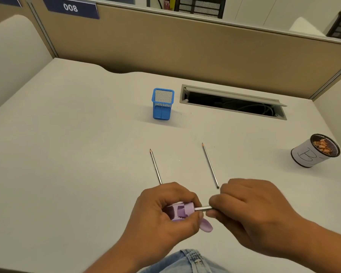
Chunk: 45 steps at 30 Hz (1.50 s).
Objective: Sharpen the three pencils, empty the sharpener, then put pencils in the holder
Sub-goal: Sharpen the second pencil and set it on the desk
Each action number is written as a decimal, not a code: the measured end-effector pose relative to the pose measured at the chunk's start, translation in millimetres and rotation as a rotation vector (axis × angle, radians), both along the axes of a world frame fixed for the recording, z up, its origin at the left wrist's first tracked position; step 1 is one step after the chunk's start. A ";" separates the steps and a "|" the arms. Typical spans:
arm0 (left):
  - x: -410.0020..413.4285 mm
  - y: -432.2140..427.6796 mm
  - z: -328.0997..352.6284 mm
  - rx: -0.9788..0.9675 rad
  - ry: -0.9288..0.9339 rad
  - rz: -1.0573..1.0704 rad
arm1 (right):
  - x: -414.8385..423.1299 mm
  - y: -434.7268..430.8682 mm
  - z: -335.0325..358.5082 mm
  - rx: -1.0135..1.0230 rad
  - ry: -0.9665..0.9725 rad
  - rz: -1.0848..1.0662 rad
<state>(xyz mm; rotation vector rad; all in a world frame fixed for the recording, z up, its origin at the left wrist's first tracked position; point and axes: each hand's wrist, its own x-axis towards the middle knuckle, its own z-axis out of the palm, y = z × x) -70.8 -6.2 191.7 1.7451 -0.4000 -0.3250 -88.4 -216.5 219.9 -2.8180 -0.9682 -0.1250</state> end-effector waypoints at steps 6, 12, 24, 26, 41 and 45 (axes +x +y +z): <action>-1.4 -2.9 -5.5 0.258 -0.333 -0.024 | -1.1 11.8 -1.6 0.766 1.100 -0.739; 7.4 -7.3 2.7 0.199 -0.269 -0.004 | -2.9 2.3 8.4 0.349 0.614 -0.407; 6.3 -7.5 3.2 0.089 -0.223 -0.008 | -4.2 -2.1 10.7 0.154 0.275 -0.234; 7.5 -8.0 1.7 0.183 -0.330 -0.013 | 0.6 3.0 12.7 0.534 0.724 -0.536; 21.4 -9.0 3.7 0.070 -0.245 0.002 | 11.5 -4.5 8.8 0.031 0.065 -0.095; 23.7 -7.6 3.2 0.242 -0.415 -0.016 | 16.4 5.9 8.6 0.635 0.827 -0.584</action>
